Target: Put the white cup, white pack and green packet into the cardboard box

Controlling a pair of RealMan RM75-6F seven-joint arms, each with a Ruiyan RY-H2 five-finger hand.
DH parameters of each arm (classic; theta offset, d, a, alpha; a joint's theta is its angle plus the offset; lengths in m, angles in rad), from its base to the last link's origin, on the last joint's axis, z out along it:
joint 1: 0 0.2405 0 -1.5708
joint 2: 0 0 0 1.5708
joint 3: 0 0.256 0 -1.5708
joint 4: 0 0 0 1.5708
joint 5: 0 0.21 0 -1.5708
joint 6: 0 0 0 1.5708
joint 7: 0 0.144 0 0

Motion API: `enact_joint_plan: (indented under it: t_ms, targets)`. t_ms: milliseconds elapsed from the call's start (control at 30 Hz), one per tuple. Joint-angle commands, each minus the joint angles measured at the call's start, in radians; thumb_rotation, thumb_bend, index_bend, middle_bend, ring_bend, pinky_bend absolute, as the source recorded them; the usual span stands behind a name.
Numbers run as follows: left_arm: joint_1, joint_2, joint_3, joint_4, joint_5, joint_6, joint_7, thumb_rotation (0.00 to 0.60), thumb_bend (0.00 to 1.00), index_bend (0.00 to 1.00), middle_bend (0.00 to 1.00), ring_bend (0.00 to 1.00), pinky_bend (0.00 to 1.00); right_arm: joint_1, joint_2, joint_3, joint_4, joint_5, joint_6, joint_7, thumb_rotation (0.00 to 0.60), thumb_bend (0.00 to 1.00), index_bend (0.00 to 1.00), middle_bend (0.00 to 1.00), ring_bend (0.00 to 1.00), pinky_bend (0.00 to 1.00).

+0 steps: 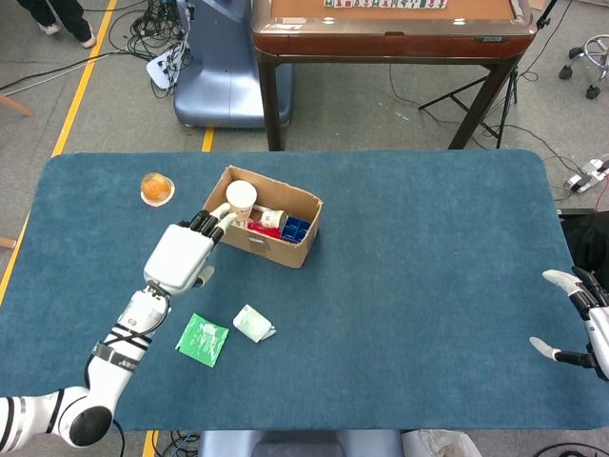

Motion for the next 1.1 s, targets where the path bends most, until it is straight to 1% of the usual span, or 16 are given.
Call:
enact_joint_plan:
  t_ms: [33,167,300,400,533,667,800,900,1100]
  targets:
    - [0.094,0.069,0.095,-0.073,0.169,0.04,-0.055,0.6,0.22,0.12,0.09,0.16,0.44,-0.001,0.001,0.0,0.0,0.001,0.001,0.002,0.6,0.09,0.19,0.18,0.04,0.17]
    - [0.155,0.104,0.158,-0.101,0.269,0.06,-0.059,0.6,0.22,0.17,0.1,0.16,0.44,-0.002,0.003,-0.001,0.001,-0.001,0.004,0.005,0.6,0.09,0.19,0.19,0.04,0.17]
    - [0.216,0.13,0.212,-0.116,0.358,0.073,-0.084,0.6,0.22,0.22,0.15,0.18,0.44,-0.004,0.004,-0.001,0.002,0.0,0.008,0.009,0.6,0.08,0.19,0.19,0.04,0.17]
    - [0.255,0.136,0.247,-0.106,0.419,0.073,-0.104,0.6,0.22,0.24,0.17,0.19,0.44,-0.004,0.003,-0.001,0.003,0.002,0.006,0.009,0.6,0.08,0.19,0.19,0.04,0.17]
    - [0.293,0.127,0.275,-0.073,0.474,0.065,-0.122,0.6,0.22,0.27,0.18,0.2,0.44,-0.001,0.002,0.0,0.002,0.007,-0.001,0.005,0.6,0.09,0.19,0.19,0.04,0.17]
    - [0.316,0.096,0.281,-0.038,0.486,0.04,-0.131,0.6,0.22,0.27,0.18,0.2,0.44,-0.003,0.005,-0.002,-0.004,0.004,0.002,-0.003,0.6,0.08,0.19,0.19,0.04,0.17]
    - [0.328,0.041,0.281,0.012,0.483,0.001,-0.127,0.6,0.22,0.28,0.18,0.2,0.44,-0.006,0.006,-0.003,-0.008,0.001,0.008,-0.007,0.6,0.09,0.19,0.19,0.04,0.17]
    - [0.33,-0.007,0.265,0.056,0.465,-0.03,-0.114,0.6,0.22,0.29,0.19,0.21,0.44,-0.006,0.008,-0.004,-0.008,0.005,0.004,-0.004,0.6,0.09,0.19,0.19,0.04,0.17]
    - [0.311,-0.078,0.227,0.104,0.403,-0.099,-0.072,0.6,0.22,0.29,0.24,0.23,0.44,-0.005,0.013,-0.002,-0.003,0.011,0.0,0.009,0.6,0.09,0.19,0.19,0.04,0.17]
